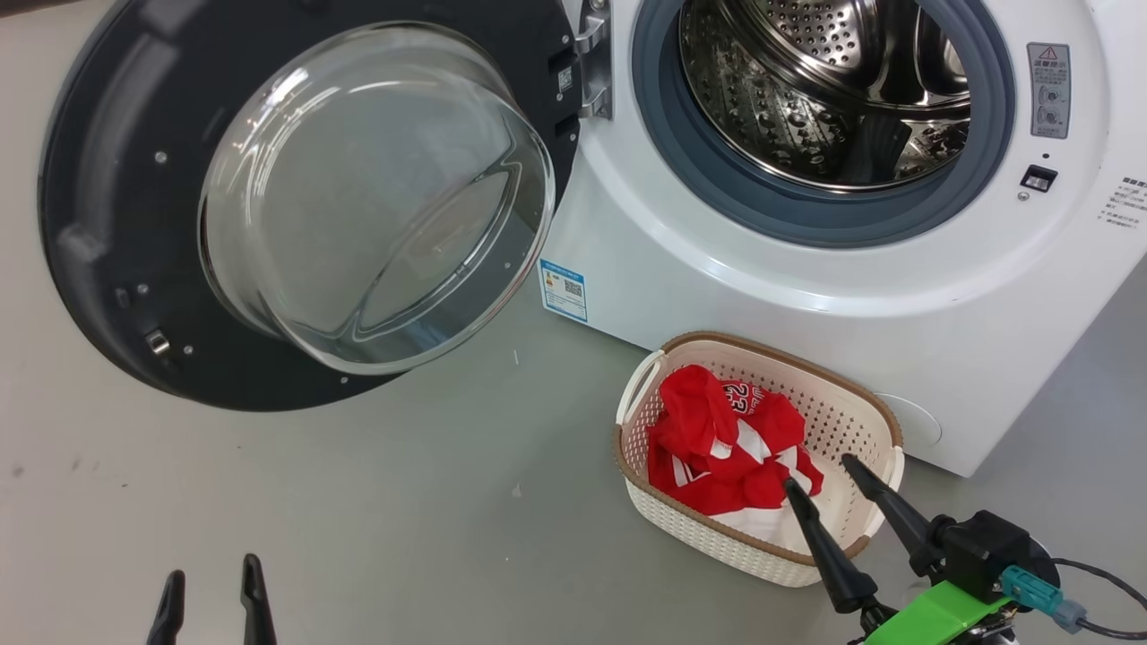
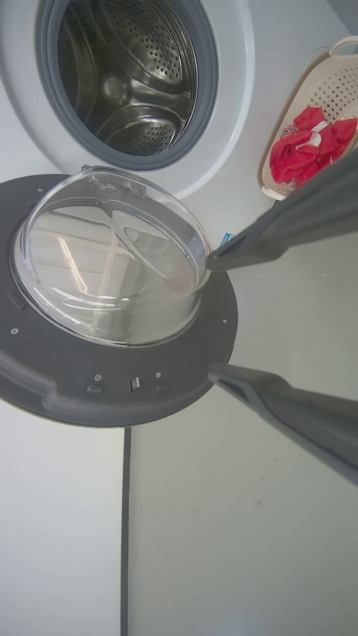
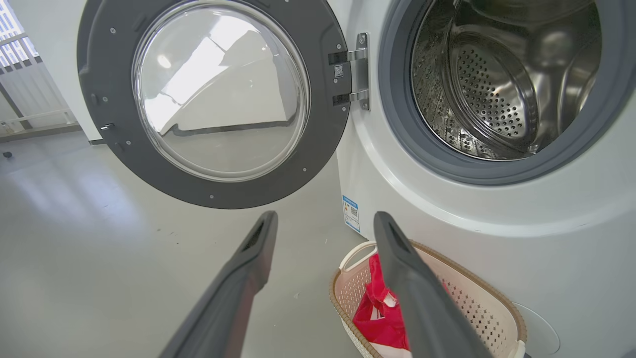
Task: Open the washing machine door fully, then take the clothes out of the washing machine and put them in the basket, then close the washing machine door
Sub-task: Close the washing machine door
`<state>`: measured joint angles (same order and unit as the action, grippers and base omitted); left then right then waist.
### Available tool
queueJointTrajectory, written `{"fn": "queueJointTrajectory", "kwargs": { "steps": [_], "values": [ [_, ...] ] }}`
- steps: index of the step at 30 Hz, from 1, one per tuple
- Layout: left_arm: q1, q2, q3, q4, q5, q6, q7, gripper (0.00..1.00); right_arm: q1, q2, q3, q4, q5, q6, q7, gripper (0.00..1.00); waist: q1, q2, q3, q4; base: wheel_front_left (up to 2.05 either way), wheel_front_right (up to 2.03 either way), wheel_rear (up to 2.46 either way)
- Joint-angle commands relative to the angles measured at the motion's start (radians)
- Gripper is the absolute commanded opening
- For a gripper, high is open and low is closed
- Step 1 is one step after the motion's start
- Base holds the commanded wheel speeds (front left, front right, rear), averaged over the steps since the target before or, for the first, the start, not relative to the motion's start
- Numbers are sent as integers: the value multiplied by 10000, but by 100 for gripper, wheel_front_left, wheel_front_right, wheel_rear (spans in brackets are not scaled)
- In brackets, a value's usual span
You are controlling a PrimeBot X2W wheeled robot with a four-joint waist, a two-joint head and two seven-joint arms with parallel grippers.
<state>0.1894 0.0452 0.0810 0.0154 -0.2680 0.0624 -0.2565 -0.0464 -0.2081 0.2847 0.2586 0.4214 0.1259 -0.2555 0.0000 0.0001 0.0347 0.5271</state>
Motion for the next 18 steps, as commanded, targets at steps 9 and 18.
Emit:
{"fn": "queueJointTrajectory", "kwargs": {
  "steps": [9, 18],
  "values": [
    [-1011, 51, 1128, -1524, -201, -427, -53, 0, 17, 43, -209, -347, -25, 48, -63, 100, 0, -1, 82, -37, 0, 0, 0],
    [-3496, 676, 3087, -2372, -156, -1669, -53, 0, 417, 191, -611, -554, -181, 48, -63, 100, 0, -1, 126, -139, 0, 0, 0]
  ]
}}
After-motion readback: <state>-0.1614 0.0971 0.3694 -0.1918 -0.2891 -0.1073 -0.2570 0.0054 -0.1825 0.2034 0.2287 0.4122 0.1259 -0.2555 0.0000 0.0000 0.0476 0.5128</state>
